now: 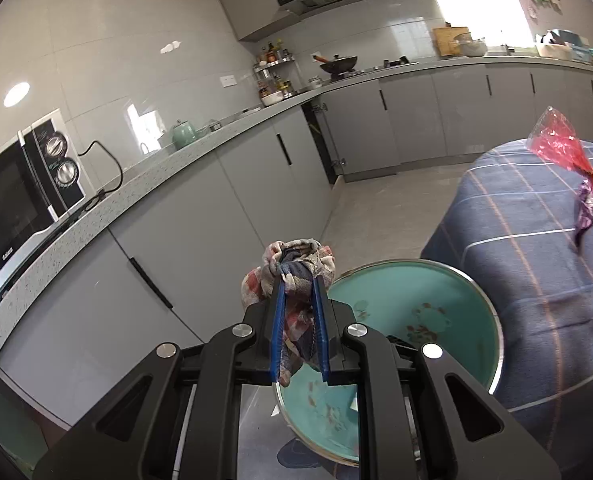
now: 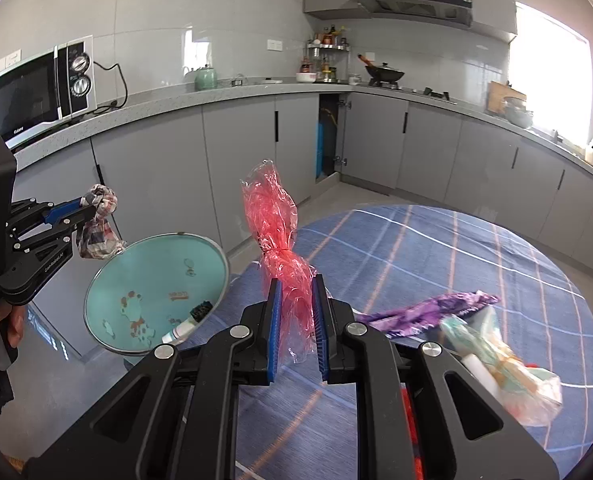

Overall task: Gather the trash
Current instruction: 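Carry the patterned cloth and pink bag over the teal bin with both grippers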

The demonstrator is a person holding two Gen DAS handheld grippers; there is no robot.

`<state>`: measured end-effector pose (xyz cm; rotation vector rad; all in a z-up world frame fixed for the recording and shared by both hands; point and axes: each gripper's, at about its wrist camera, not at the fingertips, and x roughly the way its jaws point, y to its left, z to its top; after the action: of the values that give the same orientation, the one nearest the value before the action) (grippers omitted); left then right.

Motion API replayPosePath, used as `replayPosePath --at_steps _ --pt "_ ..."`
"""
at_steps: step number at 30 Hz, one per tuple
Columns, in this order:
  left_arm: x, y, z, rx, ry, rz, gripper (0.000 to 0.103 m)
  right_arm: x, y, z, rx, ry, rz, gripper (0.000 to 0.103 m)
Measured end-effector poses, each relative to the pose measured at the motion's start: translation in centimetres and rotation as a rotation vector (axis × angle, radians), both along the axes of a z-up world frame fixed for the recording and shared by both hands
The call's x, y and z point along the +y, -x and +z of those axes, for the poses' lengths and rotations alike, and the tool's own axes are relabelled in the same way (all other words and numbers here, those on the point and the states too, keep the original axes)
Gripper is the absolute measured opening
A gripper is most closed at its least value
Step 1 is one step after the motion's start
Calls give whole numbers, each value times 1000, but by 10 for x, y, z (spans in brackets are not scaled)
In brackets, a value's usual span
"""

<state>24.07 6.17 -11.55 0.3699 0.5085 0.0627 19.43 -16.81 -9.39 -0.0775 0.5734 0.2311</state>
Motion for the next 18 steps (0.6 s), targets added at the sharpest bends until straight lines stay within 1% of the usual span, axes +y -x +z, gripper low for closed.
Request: replayPosePath --at_steps 5,10,18 --pt "14 -5 -5 7 6 23 14 18 -8 -2 3 7 33 16" --pt "26 -9 -6 11 29 40 14 40 -18 -5 12 18 64 16" --pt "42 -15 -5 10 57 60 14 60 -26 -10 21 29 100 16"
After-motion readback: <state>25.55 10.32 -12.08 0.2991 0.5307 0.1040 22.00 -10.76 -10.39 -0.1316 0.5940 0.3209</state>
